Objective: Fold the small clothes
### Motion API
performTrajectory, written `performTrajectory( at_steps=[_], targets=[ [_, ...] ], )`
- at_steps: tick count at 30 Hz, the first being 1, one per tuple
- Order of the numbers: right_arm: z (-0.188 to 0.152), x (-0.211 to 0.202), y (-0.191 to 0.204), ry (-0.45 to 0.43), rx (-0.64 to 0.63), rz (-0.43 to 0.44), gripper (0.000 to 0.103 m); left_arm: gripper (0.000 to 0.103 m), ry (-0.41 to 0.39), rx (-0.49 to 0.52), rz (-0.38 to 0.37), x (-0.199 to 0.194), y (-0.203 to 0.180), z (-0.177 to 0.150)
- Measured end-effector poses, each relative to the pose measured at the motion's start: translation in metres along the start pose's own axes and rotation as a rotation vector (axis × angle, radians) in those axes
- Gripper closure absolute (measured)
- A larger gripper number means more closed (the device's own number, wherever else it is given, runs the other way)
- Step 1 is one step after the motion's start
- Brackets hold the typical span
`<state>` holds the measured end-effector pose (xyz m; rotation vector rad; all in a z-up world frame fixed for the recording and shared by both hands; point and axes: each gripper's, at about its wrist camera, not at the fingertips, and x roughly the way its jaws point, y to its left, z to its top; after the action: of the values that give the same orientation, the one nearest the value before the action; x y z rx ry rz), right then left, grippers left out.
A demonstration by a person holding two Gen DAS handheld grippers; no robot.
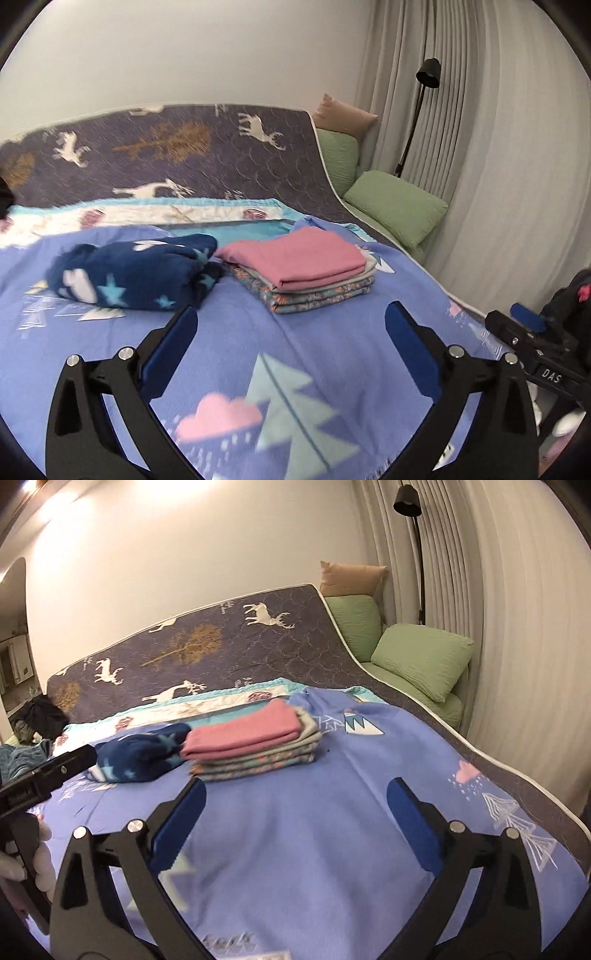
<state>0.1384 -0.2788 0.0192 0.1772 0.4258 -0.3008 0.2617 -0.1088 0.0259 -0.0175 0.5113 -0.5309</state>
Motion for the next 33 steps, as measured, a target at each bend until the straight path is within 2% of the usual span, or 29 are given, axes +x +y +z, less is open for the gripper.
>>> performTrajectory(
  at_steps=[6, 10, 12, 14, 21, 33],
  targets=[
    [-0.007, -0.058, 0.022, -0.019, -0.039, 0.031, 0.003, 0.002, -0.005, 0.079, 0.098, -0.059, -0.029, -0.017],
    [-0.014, -0.088, 0.031, -0.022, -0.034, 0.047, 0.002, 0.001, -0.011, 0.080, 0.072, -0.093, -0.036, -0.030],
    [-0.015, -0.094, 0.033, -0.023, -0.029, 0.050, 0.002, 0.001, -0.007, 0.080, 0.085, -0.106, -0.038, -0.035],
    [-0.018, -0.102, 0.035, -0.017, -0.025, 0.054, 0.002, 0.001, 0.003, 0.081, 0.103, -0.113, -0.038, -0.039],
    [-0.031, -0.118, 0.040, 0.020, -0.039, 0.059, 0.002, 0.001, 0.040, 0.040, 0.087, -0.136, -0.031, -0.057],
    [-0.043, -0.125, 0.056, 0.072, -0.077, 0.079, 0.002, 0.001, 0.046, 0.025, 0.093, -0.159, -0.024, -0.076]
  ],
)
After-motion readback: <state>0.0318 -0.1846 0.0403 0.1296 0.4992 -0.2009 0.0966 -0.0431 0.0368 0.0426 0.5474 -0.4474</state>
